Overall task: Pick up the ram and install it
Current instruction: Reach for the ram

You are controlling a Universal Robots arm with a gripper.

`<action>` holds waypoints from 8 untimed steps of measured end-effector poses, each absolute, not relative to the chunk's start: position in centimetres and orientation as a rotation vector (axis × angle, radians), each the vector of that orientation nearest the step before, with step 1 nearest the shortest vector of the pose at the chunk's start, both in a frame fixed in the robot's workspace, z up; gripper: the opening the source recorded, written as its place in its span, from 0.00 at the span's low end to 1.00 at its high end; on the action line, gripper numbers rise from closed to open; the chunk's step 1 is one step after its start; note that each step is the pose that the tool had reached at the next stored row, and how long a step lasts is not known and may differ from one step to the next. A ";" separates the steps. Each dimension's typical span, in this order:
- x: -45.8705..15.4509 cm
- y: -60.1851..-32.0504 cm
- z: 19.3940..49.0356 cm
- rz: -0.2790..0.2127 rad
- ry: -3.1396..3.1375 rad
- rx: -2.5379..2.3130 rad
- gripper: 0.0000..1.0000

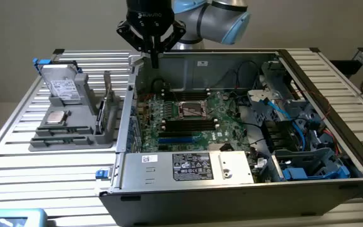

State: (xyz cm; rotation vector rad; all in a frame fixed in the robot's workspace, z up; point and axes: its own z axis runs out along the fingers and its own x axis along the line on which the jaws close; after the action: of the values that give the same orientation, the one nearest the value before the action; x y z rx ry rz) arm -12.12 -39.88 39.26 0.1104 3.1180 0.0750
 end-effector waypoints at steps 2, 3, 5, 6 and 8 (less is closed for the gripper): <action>-12.1 -39.9 39.3 0.075 3.118 0.110 0.11; -12.1 -39.9 39.3 0.075 3.118 0.110 0.11; -12.1 -39.9 39.3 0.075 3.118 0.110 0.11; -12.1 -39.9 39.3 0.075 3.118 0.110 0.11; -12.1 -39.9 39.3 0.075 3.118 0.110 0.11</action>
State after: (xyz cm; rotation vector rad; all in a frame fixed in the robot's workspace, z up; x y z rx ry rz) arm -12.12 -39.88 39.26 0.1104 3.1180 0.0750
